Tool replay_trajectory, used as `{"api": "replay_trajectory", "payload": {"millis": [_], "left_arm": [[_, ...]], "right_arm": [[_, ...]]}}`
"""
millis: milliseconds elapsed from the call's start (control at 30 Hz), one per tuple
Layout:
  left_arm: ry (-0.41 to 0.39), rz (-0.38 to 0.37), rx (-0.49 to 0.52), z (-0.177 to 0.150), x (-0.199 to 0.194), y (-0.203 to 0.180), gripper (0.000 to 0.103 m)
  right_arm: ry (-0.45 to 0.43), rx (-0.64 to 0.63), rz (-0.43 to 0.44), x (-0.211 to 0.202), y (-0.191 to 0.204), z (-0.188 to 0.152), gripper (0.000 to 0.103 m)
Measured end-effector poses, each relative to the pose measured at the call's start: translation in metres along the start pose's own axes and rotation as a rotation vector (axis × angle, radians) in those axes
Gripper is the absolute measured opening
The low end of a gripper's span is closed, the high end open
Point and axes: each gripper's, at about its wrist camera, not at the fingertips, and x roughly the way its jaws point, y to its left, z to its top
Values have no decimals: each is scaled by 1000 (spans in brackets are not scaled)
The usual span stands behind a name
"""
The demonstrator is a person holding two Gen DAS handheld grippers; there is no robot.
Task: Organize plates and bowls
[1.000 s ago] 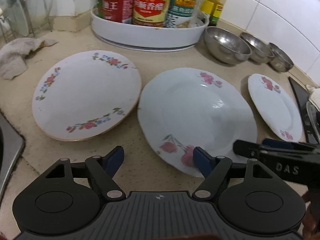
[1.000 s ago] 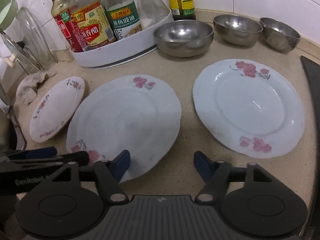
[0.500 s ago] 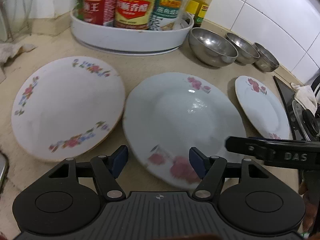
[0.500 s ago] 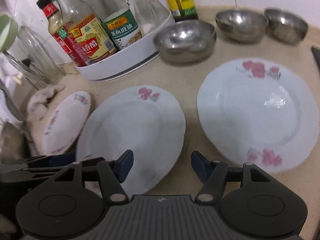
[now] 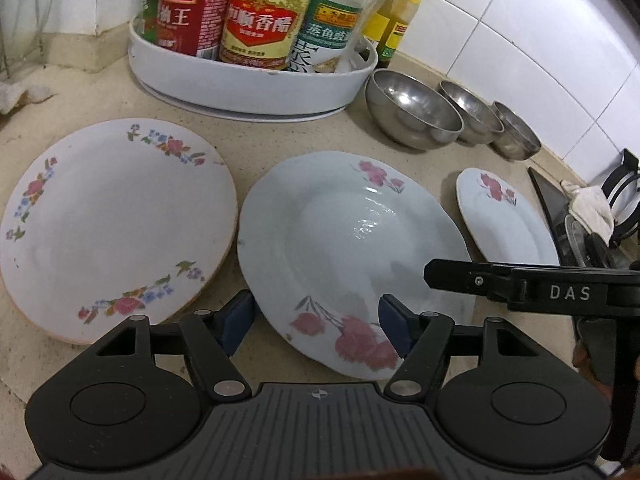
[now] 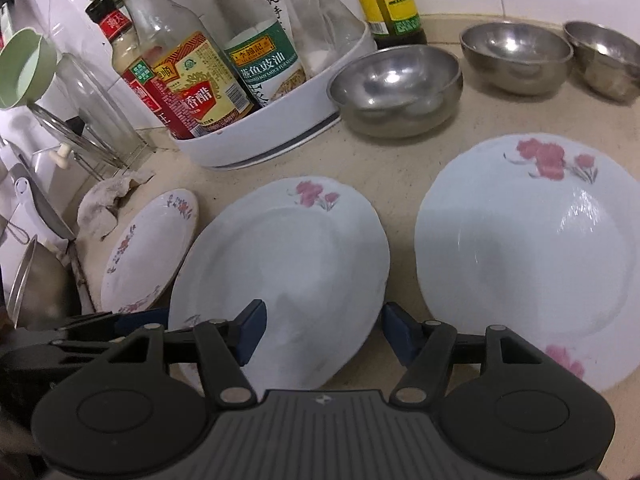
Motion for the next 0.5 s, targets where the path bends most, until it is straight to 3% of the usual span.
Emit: {"api": "replay_trajectory", "payload": {"millis": [100,200,367,500], "left_arm": [[4,-22,-19,6,4,2,78],[-16,11,-1,13,12,-1,79],[-24,122,114,8,16,-21,73],[-10,141,176,-5,12,-36,73]], "right_arm": [[-18,-8,10,3,-4,3,62],[-20,-28,9,7,-3,7,63],[-17,-90,22,4,-1,2,62],[13,-113,17,-8,2,-12,61]]}}
